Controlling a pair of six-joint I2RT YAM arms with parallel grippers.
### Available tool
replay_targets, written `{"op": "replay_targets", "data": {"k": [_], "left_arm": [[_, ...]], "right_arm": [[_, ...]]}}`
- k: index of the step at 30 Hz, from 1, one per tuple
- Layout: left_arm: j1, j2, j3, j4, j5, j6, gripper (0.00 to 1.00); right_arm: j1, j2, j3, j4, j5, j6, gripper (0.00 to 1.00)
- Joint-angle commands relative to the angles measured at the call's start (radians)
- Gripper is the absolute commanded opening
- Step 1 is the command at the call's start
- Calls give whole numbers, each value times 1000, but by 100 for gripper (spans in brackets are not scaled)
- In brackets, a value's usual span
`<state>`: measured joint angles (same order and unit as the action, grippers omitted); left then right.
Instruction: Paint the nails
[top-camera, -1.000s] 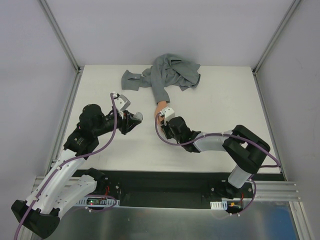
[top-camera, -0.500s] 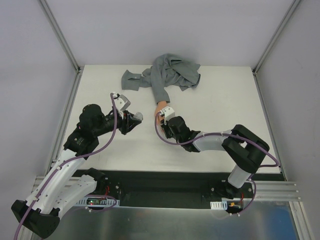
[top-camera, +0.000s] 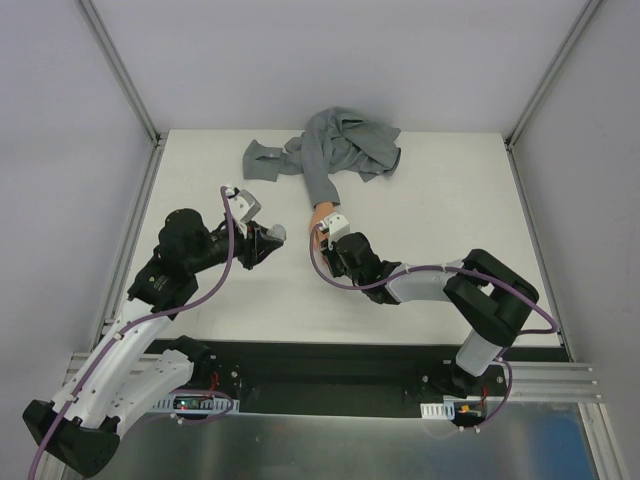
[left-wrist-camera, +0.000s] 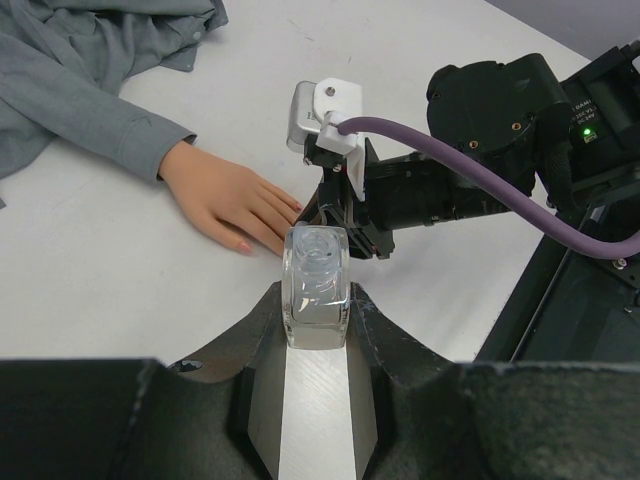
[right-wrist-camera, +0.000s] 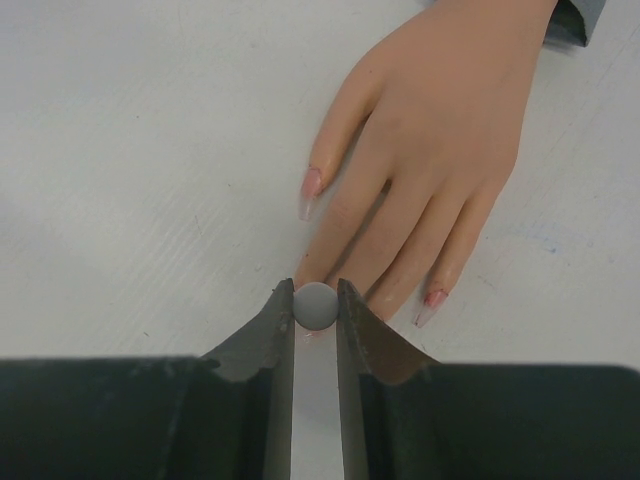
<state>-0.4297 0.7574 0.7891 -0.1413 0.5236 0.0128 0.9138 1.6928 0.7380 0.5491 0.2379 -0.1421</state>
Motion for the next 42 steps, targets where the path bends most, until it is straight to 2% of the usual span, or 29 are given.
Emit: {"op": "replay_targets", "data": {"k": [1, 32, 42], "left_arm": [[11, -23, -1, 51, 32, -10, 0], [11, -24, -2, 51, 35, -11, 0], [11, -23, -1, 52, 38, -10, 0]], "right_arm": [[-3, -15, 5, 31, -14, 18, 1], [17, -48, -43, 38, 23, 35, 0], [14, -24, -3, 40, 37, 19, 0]]}}
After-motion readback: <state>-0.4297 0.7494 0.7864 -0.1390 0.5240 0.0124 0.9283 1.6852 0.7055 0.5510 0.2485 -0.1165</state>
